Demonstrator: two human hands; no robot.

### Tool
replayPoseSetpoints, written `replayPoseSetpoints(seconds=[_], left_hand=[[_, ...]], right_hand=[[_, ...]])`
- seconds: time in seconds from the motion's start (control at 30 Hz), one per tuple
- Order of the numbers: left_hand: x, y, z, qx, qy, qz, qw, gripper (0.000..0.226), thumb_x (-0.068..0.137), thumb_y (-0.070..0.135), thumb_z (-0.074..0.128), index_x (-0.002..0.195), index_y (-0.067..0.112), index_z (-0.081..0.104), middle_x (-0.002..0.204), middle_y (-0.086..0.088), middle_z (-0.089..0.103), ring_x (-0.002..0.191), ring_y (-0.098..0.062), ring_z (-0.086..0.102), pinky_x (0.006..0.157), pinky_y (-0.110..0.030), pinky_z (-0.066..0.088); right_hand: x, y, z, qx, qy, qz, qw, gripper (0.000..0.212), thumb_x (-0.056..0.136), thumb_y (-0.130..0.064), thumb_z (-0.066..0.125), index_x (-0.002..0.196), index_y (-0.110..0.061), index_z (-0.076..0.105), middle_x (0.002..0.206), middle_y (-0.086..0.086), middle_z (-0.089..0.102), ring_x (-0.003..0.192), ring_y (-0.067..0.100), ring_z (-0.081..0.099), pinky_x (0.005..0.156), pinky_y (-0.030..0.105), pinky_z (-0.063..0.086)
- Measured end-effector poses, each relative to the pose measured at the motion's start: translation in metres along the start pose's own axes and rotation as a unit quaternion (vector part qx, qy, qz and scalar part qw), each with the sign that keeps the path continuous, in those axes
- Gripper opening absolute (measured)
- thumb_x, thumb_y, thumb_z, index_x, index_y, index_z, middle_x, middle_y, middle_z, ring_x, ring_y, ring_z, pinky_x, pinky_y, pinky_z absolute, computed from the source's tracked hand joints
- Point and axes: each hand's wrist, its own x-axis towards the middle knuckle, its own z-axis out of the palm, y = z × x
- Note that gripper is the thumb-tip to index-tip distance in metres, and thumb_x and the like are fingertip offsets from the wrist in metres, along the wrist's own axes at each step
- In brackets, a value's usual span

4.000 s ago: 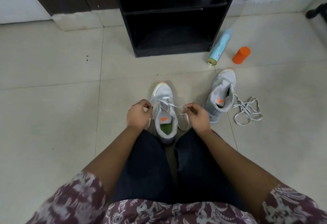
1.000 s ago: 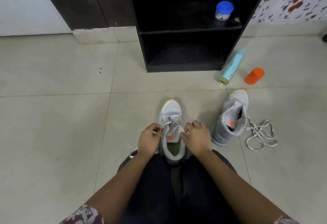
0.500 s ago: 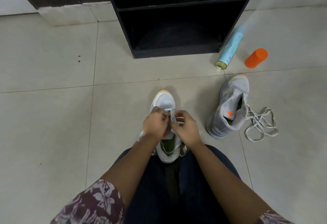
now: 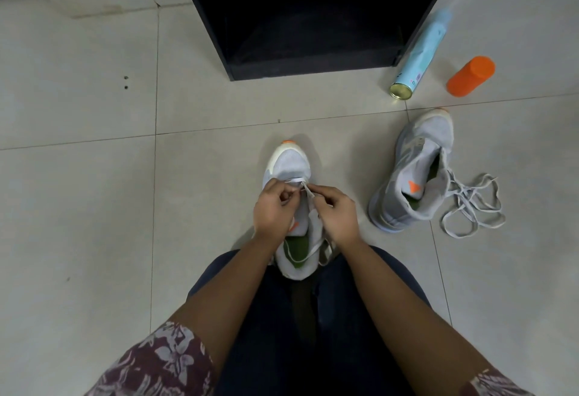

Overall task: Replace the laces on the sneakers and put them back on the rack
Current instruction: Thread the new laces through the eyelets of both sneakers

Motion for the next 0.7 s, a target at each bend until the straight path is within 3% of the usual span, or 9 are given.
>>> replayPoseSetpoints(seconds=[0.2,0.33,0.43,0.53,0.63,0.7], left_hand=[[0.002,-0.009,0.002,-0.016,0.006,0.009,1.0,0.006,0.084,0.015,0.069,0.079,0.012,0.066,0.075,0.006,0.055,0.068,-0.003,0.054,0.062,-0.02,0.044],[0.002,-0.004,0.005,0.016,0.006,0.012,1.0,0.006,0.086,0.018,0.068,0.084,0.013,0.069,0.08,0.01,0.057,0.07,-0.004,0.055,0.064,-0.019,0.042],[0.0,-0.001,0.004,0.027,0.001,0.053,0.998,0.008,0.085,0.016,0.067,0.091,0.012,0.072,0.089,0.004,0.061,0.081,-0.014,0.06,0.071,-0.023,0.048],[0.001,-0.001,0.004,0.17,0.046,0.078,0.981,0.02,0.077,0.022,0.07,0.096,0.024,0.071,0.099,0.002,0.061,0.095,-0.023,0.052,0.084,-0.034,0.039],[-0.003,0.0,-0.002,0.202,0.078,0.071,0.974,0.035,0.071,0.018,0.07,0.105,0.023,0.063,0.108,-0.001,0.056,0.102,-0.025,0.046,0.087,-0.032,0.032],[-0.005,-0.001,-0.006,0.176,0.091,0.049,0.979,0.044,0.067,0.014,0.069,0.11,0.019,0.059,0.113,-0.002,0.054,0.107,-0.027,0.046,0.09,-0.035,0.034]], right_hand=[[0.0,0.002,0.001,0.019,-0.008,0.006,1.0,0.026,0.092,-0.008,0.054,0.107,-0.016,0.073,0.109,-0.001,0.069,0.1,0.007,0.061,0.086,0.01,0.045],[0.004,0.004,0.002,0.098,-0.011,0.07,0.993,0.018,0.093,-0.017,0.055,0.092,-0.021,0.072,0.097,-0.001,0.071,0.093,0.015,0.067,0.089,0.034,0.053],[0.01,-0.002,0.003,0.145,-0.028,0.093,0.985,0.008,0.092,-0.004,0.059,0.088,-0.009,0.065,0.081,0.001,0.067,0.073,0.005,0.064,0.075,0.024,0.054],[0.018,-0.004,0.007,0.161,-0.006,0.079,0.984,0.018,0.092,0.004,0.054,0.081,-0.01,0.056,0.08,0.002,0.063,0.071,0.001,0.06,0.074,0.02,0.049],[0.026,-0.017,-0.01,0.372,0.069,0.104,0.92,0.022,0.1,-0.002,0.04,0.083,-0.015,0.044,0.079,0.004,0.07,0.077,0.015,0.067,0.079,0.029,0.054],[0.033,-0.028,-0.037,0.479,0.144,0.094,0.861,0.024,0.101,-0.002,0.033,0.084,-0.017,0.04,0.067,0.003,0.063,0.063,0.015,0.062,0.064,0.025,0.054]])
